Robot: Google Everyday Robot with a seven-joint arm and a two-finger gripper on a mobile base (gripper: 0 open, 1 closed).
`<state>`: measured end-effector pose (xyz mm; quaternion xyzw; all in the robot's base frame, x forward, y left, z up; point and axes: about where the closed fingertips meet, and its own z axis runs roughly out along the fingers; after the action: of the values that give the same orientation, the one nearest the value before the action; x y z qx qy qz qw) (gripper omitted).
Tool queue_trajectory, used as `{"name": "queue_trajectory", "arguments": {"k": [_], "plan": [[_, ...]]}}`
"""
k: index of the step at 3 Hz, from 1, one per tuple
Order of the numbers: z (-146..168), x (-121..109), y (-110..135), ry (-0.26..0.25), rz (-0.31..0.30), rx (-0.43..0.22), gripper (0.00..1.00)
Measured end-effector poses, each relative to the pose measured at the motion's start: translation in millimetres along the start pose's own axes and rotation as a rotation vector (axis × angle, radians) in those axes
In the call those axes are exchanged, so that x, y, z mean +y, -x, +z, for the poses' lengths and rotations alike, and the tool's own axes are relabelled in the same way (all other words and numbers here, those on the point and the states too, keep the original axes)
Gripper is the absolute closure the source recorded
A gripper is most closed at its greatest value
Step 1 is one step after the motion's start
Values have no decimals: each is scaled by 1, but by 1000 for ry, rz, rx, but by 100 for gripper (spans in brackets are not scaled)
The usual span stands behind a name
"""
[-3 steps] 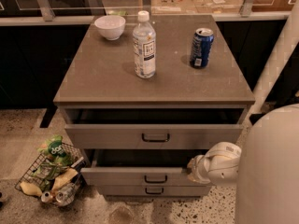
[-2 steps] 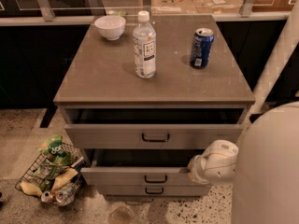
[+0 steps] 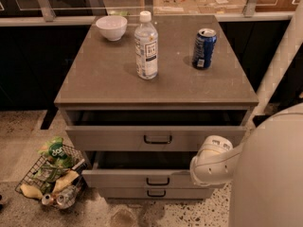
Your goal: Open middle drawer
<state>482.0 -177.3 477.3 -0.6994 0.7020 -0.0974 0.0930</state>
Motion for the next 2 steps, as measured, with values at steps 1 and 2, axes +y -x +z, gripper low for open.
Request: {"name": "queue_trajectory", "arguments": {"k": [1,2], "plan": [[0,0,0,0,0,0,100],[-2,-8,-5,-44,-2,-26,100]]}}
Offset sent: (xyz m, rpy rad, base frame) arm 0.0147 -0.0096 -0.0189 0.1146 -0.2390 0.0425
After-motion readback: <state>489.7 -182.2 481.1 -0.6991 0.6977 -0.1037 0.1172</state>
